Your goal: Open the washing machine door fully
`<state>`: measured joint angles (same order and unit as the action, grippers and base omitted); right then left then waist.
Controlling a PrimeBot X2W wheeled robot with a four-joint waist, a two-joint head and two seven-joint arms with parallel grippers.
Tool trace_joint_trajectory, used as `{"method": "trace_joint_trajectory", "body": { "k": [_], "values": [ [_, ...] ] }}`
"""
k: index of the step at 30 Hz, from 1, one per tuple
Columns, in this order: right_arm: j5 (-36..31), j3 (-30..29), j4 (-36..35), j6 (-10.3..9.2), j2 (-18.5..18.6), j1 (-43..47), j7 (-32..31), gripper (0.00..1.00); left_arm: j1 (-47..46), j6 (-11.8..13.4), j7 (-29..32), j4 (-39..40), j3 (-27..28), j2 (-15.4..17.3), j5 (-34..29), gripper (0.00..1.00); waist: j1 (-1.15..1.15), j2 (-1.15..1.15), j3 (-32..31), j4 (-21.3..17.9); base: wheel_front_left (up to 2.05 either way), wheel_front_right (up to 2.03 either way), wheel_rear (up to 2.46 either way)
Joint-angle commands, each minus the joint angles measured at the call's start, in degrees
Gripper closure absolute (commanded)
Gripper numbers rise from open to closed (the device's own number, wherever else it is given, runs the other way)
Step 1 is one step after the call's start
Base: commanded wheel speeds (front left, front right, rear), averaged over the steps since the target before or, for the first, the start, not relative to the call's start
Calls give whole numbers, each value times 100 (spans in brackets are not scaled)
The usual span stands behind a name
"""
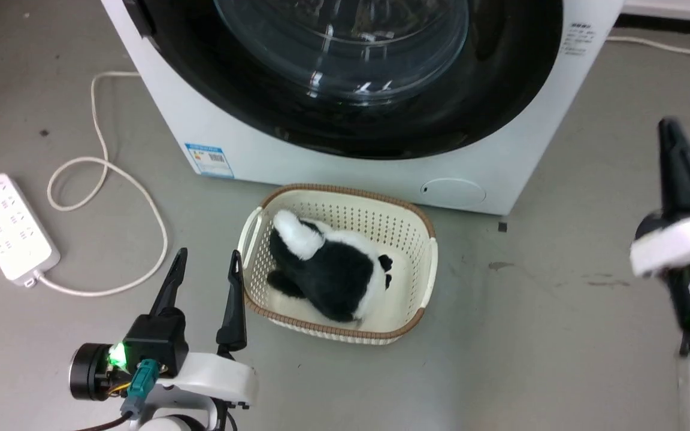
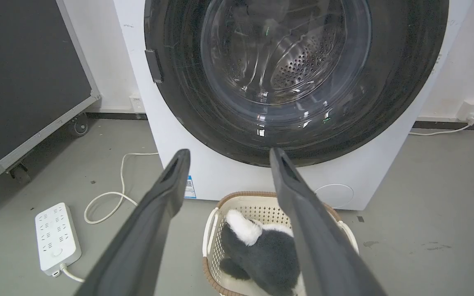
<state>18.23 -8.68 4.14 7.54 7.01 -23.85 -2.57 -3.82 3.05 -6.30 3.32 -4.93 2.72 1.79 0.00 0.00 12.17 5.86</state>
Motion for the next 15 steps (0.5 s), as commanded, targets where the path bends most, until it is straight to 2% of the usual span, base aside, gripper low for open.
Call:
{"method": "trace_joint_trajectory", "body": {
  "k": [1, 15],
  "values": [
    [108, -52, 45, -2, -19, -198, -39, 100, -127, 38, -61, 31, -24, 7, 40, 0, 0, 0, 54, 32, 0, 0, 0],
    [1070, -1039, 1249, -3, -213, -2020, -1096, 100, -317, 136, -229, 113, -194, 9, 87, 0, 0, 0, 523, 307, 0, 0, 0]
  ]
}}
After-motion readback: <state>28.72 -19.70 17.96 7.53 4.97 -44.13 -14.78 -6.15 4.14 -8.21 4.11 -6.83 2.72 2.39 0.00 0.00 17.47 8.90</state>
